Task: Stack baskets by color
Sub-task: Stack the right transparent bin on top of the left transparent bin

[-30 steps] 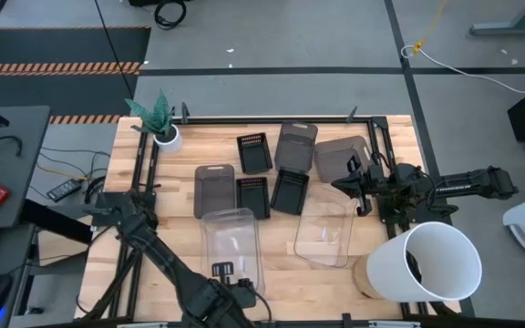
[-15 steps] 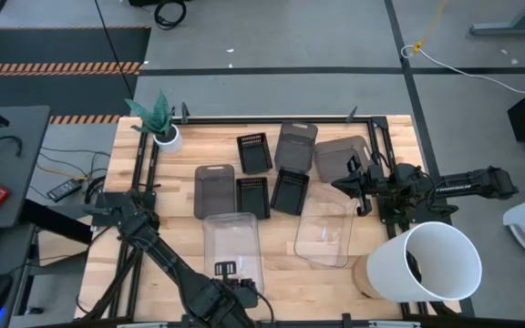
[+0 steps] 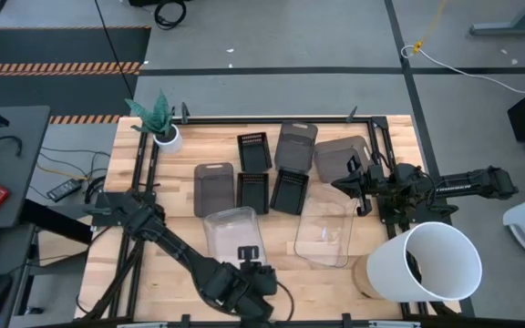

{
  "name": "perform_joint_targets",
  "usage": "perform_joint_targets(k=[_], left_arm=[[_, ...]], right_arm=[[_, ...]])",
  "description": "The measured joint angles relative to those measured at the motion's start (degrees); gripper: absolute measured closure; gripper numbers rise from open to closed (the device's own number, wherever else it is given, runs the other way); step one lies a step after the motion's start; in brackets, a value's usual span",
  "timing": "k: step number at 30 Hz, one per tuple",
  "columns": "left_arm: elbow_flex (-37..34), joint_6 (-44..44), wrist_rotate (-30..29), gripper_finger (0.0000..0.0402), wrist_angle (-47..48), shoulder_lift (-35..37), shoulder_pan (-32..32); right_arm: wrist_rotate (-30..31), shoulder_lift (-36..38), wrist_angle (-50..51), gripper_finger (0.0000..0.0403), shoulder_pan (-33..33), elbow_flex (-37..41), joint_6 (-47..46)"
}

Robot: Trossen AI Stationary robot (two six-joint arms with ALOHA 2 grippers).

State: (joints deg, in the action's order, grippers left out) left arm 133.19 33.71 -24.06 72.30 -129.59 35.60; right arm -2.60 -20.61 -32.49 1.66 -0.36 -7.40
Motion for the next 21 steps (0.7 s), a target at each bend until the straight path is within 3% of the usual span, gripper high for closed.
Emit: perform_joint_targets(k=[4, 14, 21], left_arm=[[-0.46, -3.12, -0.82, 0.0250, -7.21, 0.02, -3.14], [-0.49, -24.44, -0.25, 0.0257, -22.31, -2.44, -8.87], [-0.54, -30.77, 2.60, 0.0259, -28.69, -3.85, -12.37]], right_arm=[[-0.02, -0.01, 0.00, 0.0393, -0.01, 0.00, 0.00], [0.00, -0.01, 0.00, 0.0393, 0.02, 0.00, 0.00], [0.00, 0.00, -0.04, 0.0393, 0.01, 0.00, 0.01]])
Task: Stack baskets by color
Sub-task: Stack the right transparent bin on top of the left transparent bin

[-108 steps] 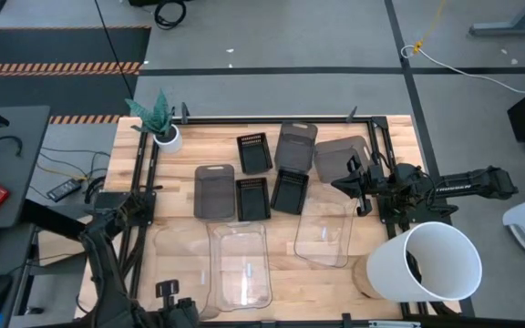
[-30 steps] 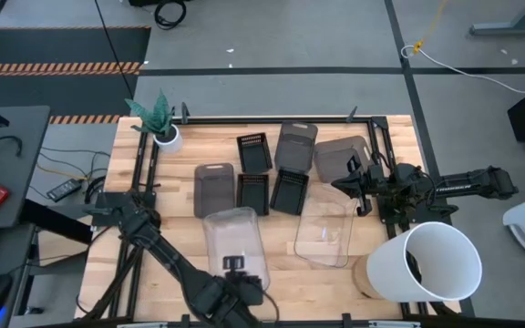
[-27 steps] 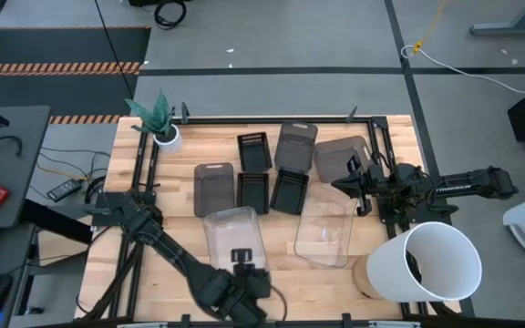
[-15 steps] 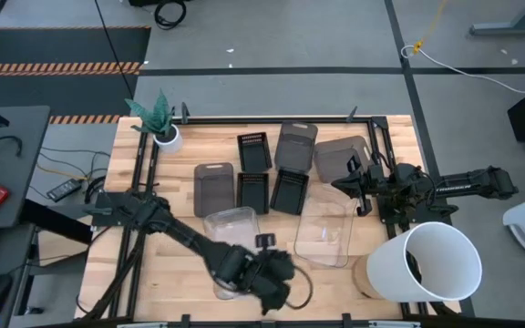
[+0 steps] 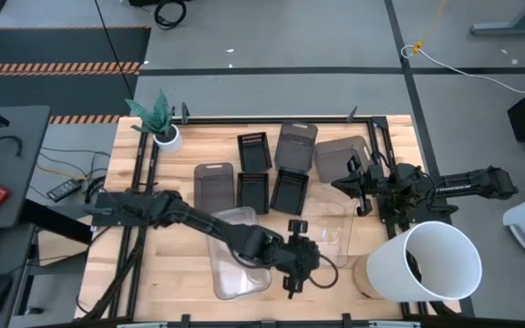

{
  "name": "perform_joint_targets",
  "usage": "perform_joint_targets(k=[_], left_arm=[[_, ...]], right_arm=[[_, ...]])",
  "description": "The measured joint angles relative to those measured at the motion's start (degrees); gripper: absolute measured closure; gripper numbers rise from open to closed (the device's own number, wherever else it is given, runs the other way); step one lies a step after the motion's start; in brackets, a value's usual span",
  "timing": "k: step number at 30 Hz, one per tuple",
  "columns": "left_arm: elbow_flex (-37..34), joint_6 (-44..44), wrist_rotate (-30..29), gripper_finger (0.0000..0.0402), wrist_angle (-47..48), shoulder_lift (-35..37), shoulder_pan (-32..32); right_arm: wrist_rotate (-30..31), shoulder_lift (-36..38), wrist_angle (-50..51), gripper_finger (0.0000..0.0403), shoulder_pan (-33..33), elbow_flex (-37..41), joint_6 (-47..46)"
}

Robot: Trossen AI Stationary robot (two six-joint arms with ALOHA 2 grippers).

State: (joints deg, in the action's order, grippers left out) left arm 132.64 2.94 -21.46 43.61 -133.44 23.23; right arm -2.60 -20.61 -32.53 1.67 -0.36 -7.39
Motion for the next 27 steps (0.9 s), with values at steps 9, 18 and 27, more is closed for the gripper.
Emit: perform_joint_targets(k=[9, 18, 27], left_arm=[[0.04, -1.18, 6.59, 0.0260, -6.90, -2.77, -3.06], [0.04, -3.19, 9.64, 0.0260, -7.46, -5.47, -3.59], [0.06, -1.56, 13.75, 0.0252, -9.98, -8.24, -3.94]], right_arm=[[-0.01, -0.01, 0.00, 0.0393, 0.01, 0.00, -0.01], [-0.01, 0.01, 0.01, 0.0393, 0.00, 0.00, -0.01], [-0.01, -0.01, 0.02, 0.0393, 0.01, 0.00, -0.01]])
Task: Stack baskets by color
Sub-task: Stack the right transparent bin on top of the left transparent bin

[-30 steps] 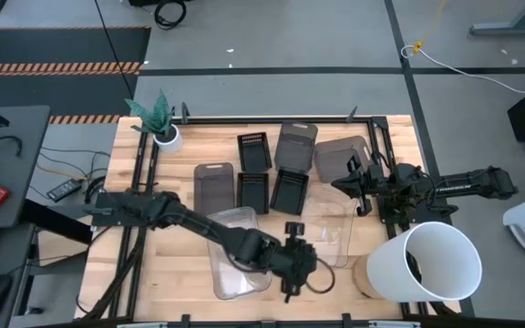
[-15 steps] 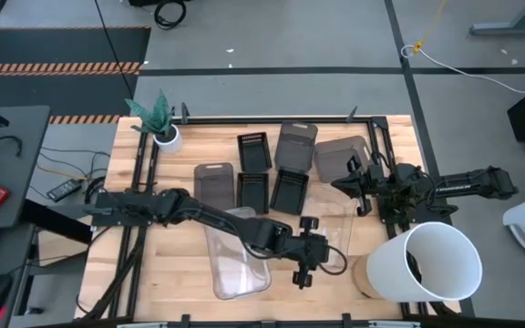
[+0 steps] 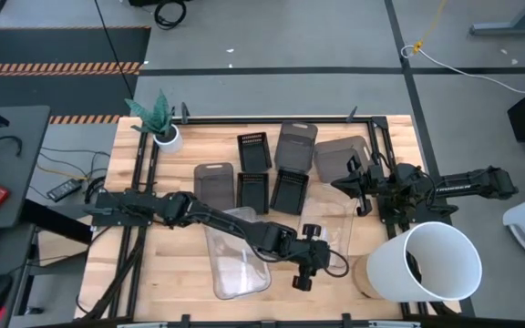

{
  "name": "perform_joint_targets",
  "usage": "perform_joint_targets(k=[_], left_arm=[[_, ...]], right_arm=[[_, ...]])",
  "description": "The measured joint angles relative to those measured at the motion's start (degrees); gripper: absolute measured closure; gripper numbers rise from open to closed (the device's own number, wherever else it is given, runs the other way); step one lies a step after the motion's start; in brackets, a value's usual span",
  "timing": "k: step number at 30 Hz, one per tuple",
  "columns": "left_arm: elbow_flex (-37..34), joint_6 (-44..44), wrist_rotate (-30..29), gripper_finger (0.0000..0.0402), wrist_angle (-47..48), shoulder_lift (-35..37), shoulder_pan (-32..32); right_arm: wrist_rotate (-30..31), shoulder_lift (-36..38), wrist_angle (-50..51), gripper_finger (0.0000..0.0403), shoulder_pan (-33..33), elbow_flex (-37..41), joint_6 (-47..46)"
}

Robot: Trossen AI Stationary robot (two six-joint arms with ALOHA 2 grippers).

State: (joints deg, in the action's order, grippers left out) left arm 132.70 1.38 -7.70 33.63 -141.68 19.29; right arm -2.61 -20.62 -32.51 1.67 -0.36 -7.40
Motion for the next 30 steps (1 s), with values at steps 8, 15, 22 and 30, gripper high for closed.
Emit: perform_joint_targets(k=[8, 15, 22, 30], left_arm=[[0.00, 1.26, 0.09, 0.0206, 1.29, -0.69, 0.00], [-0.07, 2.73, 0.09, 0.0211, 5.63, -2.28, 0.00], [-0.02, 2.91, -0.07, 0.0238, 8.53, -2.59, 0.17], [-0.02, 2.57, -0.15, 0.0280, 9.71, -2.59, 0.53]], right_arm=[[0.00, 0.00, 0.00, 0.0393, 0.00, 0.00, 0.02], [-0.01, 0.00, -0.01, 0.0393, -0.01, 0.00, 0.01], [0.00, 0.02, -0.03, 0.0393, -0.02, 0.00, 0.00], [0.00, 0.00, -0.01, 0.0393, 0.00, 0.00, 0.00]])
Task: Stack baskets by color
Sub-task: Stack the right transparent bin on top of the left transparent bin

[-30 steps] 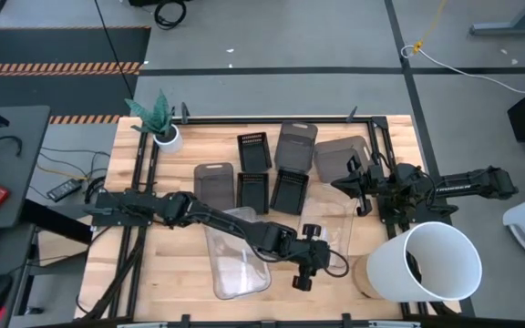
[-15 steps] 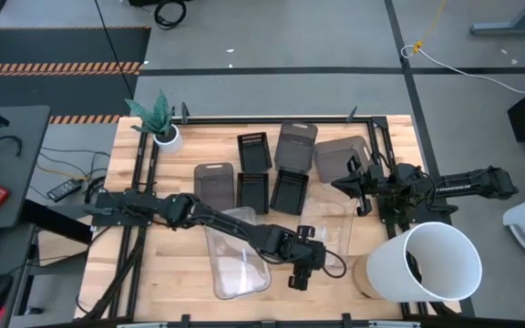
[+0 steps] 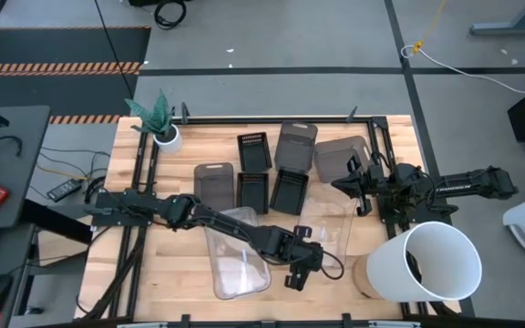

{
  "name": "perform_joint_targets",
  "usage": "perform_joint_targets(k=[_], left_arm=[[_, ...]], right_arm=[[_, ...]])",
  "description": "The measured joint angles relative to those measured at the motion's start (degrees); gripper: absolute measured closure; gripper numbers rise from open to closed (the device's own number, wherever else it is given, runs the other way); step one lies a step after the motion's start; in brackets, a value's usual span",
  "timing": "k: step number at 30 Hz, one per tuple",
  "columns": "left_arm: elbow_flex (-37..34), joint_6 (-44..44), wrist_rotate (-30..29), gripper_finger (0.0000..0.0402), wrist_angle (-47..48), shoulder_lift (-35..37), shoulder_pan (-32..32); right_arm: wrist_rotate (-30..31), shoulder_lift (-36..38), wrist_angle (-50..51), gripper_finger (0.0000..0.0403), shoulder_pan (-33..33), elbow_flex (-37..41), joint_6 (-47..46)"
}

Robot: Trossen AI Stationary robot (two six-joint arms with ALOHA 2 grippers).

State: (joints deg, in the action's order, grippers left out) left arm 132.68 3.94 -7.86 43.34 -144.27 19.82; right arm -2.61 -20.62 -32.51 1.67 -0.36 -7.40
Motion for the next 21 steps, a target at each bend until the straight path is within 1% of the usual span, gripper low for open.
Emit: perform_joint_targets(k=[5, 10, 12, 17, 21], left_arm=[[0.00, -0.03, 0.02, 0.0323, 0.23, 0.00, 0.21], [0.00, -0.11, 0.19, 0.0386, 0.24, 0.00, 0.63], [0.00, 0.23, 0.10, 0.0391, 0.43, 0.00, 1.00], [0.05, 2.16, 0.02, 0.0392, 1.60, 0.26, 1.96], [1.43, 3.25, -0.15, 0.0394, 3.71, 0.28, 3.08]], right_arm=[[0.00, 0.02, 0.00, 0.0393, 0.00, 0.00, 0.00], [-0.01, 0.02, 0.00, 0.0393, 0.00, 0.00, 0.02], [-0.01, 0.01, 0.00, 0.0393, 0.00, 0.00, 0.01], [-0.02, 0.02, 0.00, 0.0393, -0.01, 0.00, 0.01], [-0.02, 0.00, 0.00, 0.0393, -0.02, 0.00, 0.02]])
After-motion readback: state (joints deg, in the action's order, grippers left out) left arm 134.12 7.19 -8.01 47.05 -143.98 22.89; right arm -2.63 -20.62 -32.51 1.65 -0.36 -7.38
